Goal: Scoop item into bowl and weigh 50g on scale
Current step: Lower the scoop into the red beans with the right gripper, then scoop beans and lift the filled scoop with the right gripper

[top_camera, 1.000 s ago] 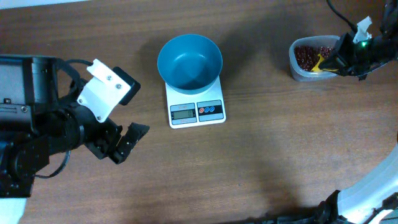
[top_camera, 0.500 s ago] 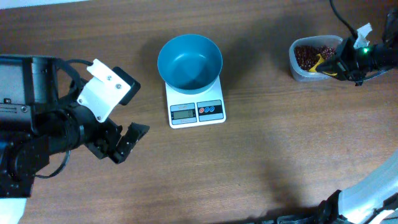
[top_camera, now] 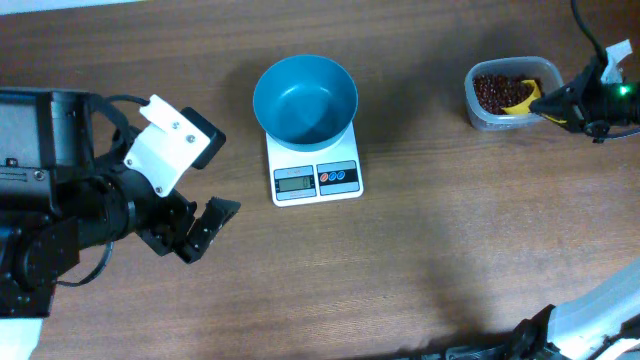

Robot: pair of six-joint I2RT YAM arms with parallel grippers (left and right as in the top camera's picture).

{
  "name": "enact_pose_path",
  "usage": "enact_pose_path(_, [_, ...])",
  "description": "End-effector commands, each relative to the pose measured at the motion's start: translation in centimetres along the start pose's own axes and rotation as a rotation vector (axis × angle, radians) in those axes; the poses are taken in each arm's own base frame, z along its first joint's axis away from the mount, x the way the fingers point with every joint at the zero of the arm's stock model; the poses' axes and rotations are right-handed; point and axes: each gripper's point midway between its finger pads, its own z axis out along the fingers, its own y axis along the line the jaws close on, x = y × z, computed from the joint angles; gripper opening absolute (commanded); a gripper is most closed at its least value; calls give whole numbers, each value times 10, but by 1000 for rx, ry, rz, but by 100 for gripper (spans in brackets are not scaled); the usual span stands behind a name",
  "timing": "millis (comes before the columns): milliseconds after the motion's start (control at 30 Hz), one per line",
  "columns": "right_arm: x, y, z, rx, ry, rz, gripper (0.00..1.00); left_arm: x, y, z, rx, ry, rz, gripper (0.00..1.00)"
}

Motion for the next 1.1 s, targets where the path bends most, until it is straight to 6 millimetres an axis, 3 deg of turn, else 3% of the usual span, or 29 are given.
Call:
enact_pose_path(0, [2, 8, 2, -87, 7, -40, 4, -1, -1, -1, 10, -11, 15, 99])
enact_pose_path(300, [-3, 10, -20, -210, -31, 31, 4, -1, -1, -1, 10, -11, 15, 99])
enact_pose_path(500, [-1, 10, -20, -213, -28, 20, 4, -1, -1, -1, 10, -11, 15, 99])
enact_pose_path(600, [-2, 24, -24, -295, -38, -33, 4, -1, -1, -1, 10, -11, 16, 99])
enact_pose_path(1067, [-2, 34, -28, -361, -40, -29, 4, -1, -1, -1, 10, -11, 16, 99])
